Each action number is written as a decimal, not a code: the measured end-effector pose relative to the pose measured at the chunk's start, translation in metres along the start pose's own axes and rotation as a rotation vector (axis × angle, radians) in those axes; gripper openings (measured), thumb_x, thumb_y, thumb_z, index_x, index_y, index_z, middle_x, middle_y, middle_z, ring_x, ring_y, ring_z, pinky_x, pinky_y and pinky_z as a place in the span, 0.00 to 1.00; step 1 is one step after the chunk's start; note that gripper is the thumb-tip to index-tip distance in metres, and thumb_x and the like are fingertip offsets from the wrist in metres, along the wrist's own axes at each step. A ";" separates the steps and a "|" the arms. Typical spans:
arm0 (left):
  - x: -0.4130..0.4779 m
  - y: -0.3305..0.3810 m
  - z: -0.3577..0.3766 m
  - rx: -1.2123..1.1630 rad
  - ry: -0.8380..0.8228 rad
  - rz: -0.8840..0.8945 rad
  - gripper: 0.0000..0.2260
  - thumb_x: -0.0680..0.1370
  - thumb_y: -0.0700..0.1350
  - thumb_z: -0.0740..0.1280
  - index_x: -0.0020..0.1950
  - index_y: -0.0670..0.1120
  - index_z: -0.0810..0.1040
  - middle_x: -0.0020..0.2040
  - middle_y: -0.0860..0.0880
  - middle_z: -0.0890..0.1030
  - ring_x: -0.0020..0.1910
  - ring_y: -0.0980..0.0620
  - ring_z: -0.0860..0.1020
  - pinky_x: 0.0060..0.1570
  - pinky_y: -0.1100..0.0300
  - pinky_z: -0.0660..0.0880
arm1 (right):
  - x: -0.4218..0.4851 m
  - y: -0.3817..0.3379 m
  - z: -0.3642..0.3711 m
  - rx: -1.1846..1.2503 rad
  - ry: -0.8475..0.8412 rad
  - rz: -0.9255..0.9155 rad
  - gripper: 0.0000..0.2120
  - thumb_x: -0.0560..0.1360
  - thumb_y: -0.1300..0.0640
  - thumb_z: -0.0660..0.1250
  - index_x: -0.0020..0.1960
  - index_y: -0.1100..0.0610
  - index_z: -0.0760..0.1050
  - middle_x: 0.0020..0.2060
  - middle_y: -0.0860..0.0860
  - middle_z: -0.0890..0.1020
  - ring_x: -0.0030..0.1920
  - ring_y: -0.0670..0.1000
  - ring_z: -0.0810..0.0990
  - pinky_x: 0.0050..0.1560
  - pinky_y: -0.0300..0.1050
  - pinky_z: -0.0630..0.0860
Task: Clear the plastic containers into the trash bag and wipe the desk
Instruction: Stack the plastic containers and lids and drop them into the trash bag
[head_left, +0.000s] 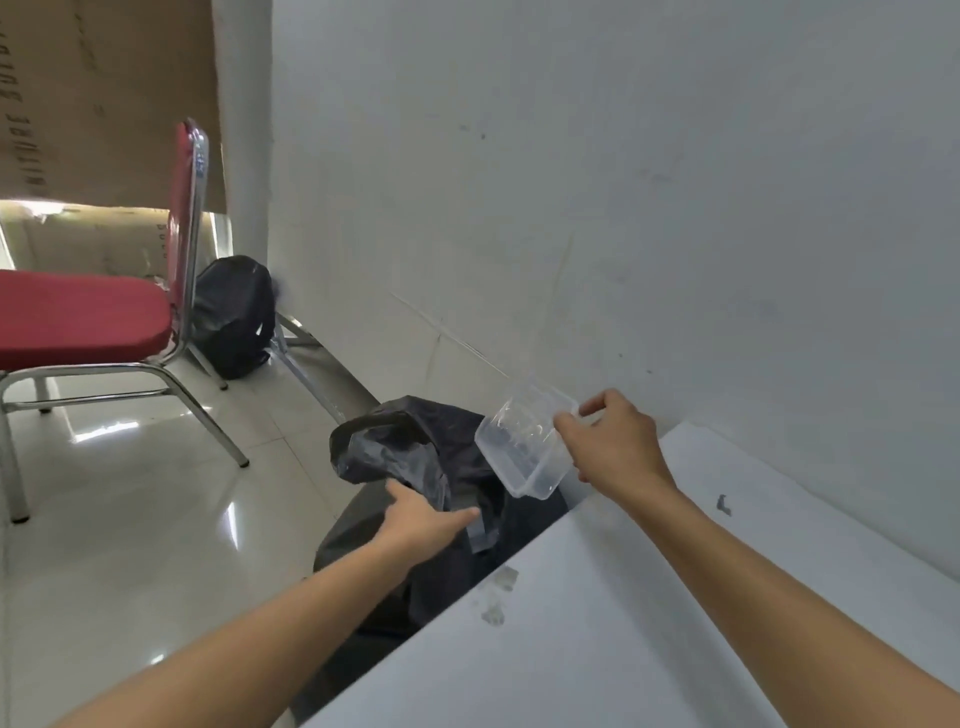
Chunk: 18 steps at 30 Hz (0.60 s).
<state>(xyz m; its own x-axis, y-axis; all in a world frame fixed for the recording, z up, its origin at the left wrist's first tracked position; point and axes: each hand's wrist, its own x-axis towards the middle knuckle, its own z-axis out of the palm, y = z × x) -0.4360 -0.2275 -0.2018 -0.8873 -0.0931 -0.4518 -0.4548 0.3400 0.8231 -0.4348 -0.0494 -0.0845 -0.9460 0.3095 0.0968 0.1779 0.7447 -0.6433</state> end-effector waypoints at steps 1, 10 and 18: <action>0.008 -0.001 0.007 -0.001 0.020 0.009 0.53 0.75 0.52 0.74 0.80 0.39 0.35 0.78 0.38 0.63 0.72 0.38 0.71 0.67 0.47 0.73 | 0.007 -0.001 0.009 -0.065 -0.038 -0.010 0.15 0.72 0.42 0.66 0.52 0.50 0.72 0.46 0.50 0.80 0.42 0.54 0.84 0.47 0.54 0.83; 0.023 -0.010 -0.003 -0.350 0.133 0.149 0.02 0.78 0.40 0.63 0.48 0.46 0.71 0.47 0.46 0.78 0.46 0.48 0.78 0.49 0.51 0.79 | 0.049 -0.020 0.077 -0.276 -0.566 -0.024 0.14 0.77 0.57 0.67 0.59 0.62 0.80 0.48 0.60 0.85 0.42 0.54 0.84 0.44 0.47 0.83; -0.003 -0.002 -0.027 -0.452 -0.021 0.138 0.18 0.79 0.42 0.69 0.68 0.46 0.70 0.60 0.43 0.80 0.57 0.44 0.81 0.59 0.44 0.80 | 0.031 -0.013 0.074 -0.181 -0.525 -0.086 0.19 0.76 0.66 0.61 0.66 0.59 0.78 0.61 0.58 0.82 0.59 0.56 0.81 0.64 0.49 0.77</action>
<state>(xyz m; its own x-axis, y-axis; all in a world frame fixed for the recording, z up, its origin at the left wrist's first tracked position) -0.4345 -0.2526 -0.1926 -0.9421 -0.0556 -0.3307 -0.3248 -0.0940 0.9411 -0.4866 -0.0936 -0.1290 -0.9590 -0.0583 -0.2775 0.0939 0.8582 -0.5047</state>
